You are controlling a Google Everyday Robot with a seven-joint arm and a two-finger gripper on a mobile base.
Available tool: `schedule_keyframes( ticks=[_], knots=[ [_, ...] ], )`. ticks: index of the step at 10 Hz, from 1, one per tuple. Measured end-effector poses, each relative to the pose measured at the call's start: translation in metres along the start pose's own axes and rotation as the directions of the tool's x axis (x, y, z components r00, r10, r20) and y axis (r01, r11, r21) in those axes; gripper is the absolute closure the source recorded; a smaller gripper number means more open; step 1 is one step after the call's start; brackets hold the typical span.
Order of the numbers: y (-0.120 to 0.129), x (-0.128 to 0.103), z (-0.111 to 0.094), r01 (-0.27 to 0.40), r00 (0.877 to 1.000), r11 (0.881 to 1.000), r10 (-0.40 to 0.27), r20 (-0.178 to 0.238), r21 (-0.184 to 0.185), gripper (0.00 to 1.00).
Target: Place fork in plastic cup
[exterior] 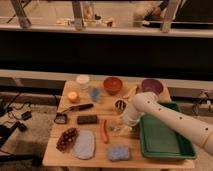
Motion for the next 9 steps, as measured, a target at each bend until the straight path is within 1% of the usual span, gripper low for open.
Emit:
schedule_keyframes(
  ticks=[1,8,9],
  knots=[
    [-0.0002,0.0009,0.0011,-0.001,1.000,1.000,0.001,-0.001,-0.001,0.61],
    [-0.0009,0.0055,0.0014,-0.007,1.000,1.000,0.007,0.000,0.006,0.61],
    [-0.0003,0.0059,0.0014,-0.004,1.000,1.000,0.004,-0.002,0.006,0.67]
  ],
)
